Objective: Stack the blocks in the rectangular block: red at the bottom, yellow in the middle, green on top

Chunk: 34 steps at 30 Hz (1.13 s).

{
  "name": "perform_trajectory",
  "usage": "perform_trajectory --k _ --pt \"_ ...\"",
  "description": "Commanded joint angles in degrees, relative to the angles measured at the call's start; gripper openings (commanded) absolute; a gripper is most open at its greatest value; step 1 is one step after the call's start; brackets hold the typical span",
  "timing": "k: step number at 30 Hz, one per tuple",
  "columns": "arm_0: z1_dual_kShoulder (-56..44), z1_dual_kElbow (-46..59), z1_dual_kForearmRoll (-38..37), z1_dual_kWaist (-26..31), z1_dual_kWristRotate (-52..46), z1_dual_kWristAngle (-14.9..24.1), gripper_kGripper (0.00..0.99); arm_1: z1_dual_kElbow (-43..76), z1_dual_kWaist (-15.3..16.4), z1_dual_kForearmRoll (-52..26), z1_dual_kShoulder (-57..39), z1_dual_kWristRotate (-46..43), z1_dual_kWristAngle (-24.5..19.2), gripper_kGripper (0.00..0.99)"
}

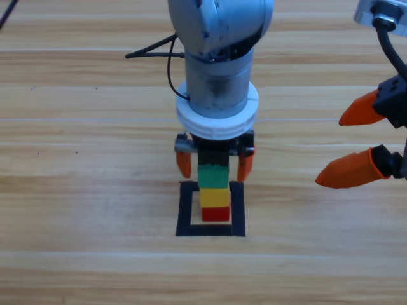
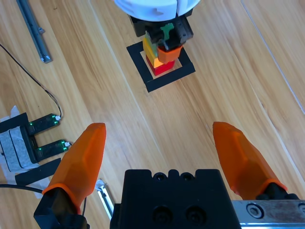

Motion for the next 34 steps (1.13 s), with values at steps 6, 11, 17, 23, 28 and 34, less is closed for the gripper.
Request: perform_trajectory --k 6,11,17,23,28,34 --pt "0.4 0.3 0.3 -2.6 -0.4 1.3 0.990 -0.3 -1.9 0.9 2.2 -0.4 0.4 0.989" --pt "-9.9 1.3 0.3 -4.3 -1.5 4.9 0.990 -0.3 -1.9 0.9 2.2 -0.4 0.4 0.990" --pt "-23.7 2.3 0.3 -10.4 -2.8 12.7 0.990 -0.3 -1.9 0.9 2.2 -0.5 0.3 0.989" --pt "-34.4 13.1 -4.8 -19.6 -4.8 21.4 0.990 -0.3 -1.9 0.9 2.2 -0.5 0.2 0.989" --pt "-46.1 43.6 -29.0 -20.0 1.2 21.4 0.990 -0.3 -1.9 0.9 2.2 -0.5 0.1 0.989" --pt "-46.8 48.8 -32.4 -20.0 2.4 21.3 0.990 -0.3 -1.9 0.9 1.8 -0.4 -0.1 0.989"
